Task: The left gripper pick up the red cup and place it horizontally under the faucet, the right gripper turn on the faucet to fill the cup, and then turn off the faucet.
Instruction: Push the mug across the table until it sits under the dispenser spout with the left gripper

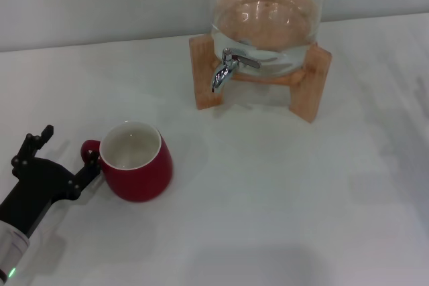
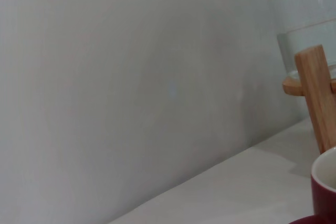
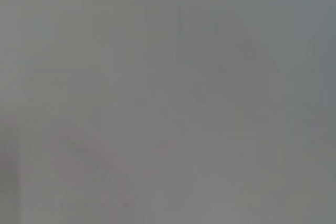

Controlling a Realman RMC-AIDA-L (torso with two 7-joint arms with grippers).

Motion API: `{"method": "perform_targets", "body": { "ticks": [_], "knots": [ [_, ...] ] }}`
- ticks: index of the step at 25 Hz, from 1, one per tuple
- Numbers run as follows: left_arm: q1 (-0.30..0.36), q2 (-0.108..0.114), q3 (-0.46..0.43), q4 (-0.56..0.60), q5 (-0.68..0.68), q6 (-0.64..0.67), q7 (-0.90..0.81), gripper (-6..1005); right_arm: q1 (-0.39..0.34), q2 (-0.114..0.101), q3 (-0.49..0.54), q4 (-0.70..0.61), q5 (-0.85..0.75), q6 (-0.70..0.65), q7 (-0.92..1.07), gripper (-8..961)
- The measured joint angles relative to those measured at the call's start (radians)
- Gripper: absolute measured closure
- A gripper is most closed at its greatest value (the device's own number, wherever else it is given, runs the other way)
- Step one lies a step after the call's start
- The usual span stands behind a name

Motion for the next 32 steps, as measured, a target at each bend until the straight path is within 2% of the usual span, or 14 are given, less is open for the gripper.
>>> {"method": "perform_targets", "body": {
  "ticks": [7,12,18,31,32],
  "knots": [
    [0.000,0.000,0.000,0.000,0.000,0.000,0.000,124,0.001,0.000,0.000,0.000,0.000,0.000,0.000,231],
    [-0.001,0.000,0.000,0.000,0.001,0.000,0.008,186,0.002,0.000,0.000,0.000,0.000,0.000,0.000,230],
    [-0.004,0.000,0.000,0.000,0.002,-0.020,0.026,369,0.002,0.000,0.000,0.000,0.000,-0.001,0.000,230],
    [-0.005,-0.002,0.001,0.002,0.000,-0.024,0.047,837,0.002,0.000,0.000,0.000,0.000,-0.002,0.000,230],
    [-0.005,-0.002,0.001,0.003,0.000,-0.025,0.047,848,0.002,0.000,0.000,0.000,0.000,-0.002,0.000,230]
  ]
}}
